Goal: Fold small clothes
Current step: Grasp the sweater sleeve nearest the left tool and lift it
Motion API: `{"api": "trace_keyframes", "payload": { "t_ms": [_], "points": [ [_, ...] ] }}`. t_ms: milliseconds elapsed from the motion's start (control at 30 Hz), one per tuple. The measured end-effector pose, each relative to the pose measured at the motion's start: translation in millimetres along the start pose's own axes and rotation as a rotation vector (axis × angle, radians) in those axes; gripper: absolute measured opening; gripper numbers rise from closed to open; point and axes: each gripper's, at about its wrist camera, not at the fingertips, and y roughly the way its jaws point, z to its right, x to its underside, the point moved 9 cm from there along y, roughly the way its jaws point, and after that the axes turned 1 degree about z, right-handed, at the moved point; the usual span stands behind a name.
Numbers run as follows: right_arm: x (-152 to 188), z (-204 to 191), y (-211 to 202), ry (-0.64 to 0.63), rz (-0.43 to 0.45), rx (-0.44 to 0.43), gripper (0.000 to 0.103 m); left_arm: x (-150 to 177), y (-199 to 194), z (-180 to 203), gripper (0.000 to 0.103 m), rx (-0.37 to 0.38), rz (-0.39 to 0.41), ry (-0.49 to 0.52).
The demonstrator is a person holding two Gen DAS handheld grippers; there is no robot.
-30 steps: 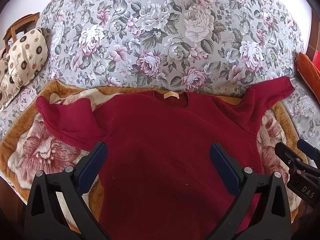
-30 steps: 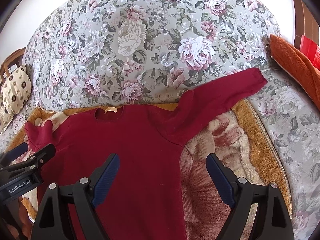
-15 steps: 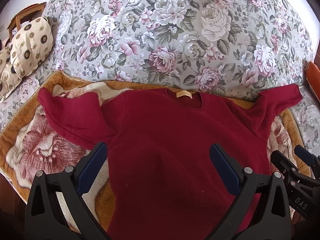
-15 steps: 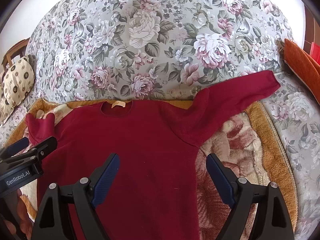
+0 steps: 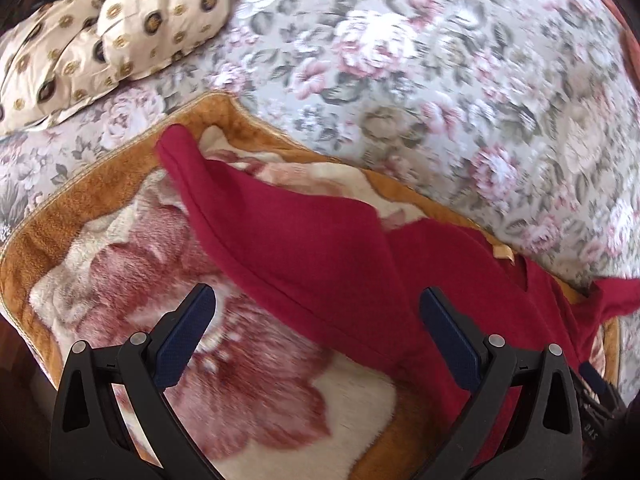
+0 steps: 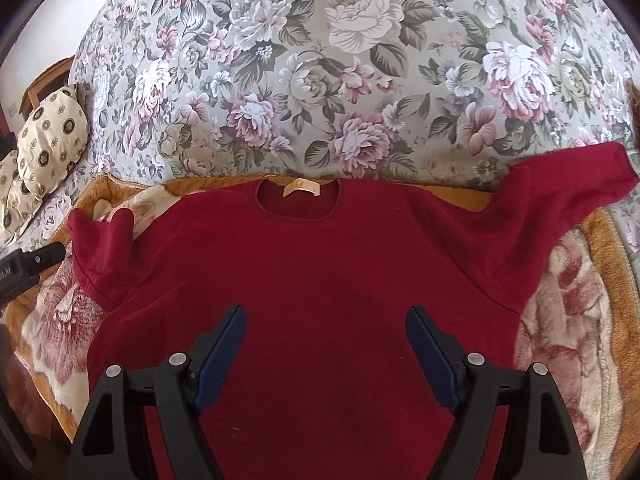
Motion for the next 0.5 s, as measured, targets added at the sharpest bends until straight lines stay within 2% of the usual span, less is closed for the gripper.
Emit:
{"api": "trace_keyframes", "payload": {
  "t_ms": [100, 267, 367, 433, 500],
  "points": [
    [-9, -22, 13, -0.051, 0.000, -0.015, 0.079, -25, 26, -60, 0.102, -0.039, -0.028, -0.147],
    [-21, -63, 38, -0.101, -0.023, -0.103, 0.066, -52, 59, -130, 0.102, -0.101, -0.038, -0.319],
    [-34, -90, 51, -0.147, -0.017, -0.133, 0.060, -67, 75, -146, 0.102, -0.106, -0.025, -0.365],
    [-46, -105, 60, -0.172, -0.008, -0.136, 0.053, -76, 85, -145, 0.102, -0.085, -0.023, -0.374],
    [-55, -115, 69, -0.187, -0.004, -0.142, 0.051, -82, 95, -141, 0.102, -0.069, -0.033, -0.373]
  ]
}}
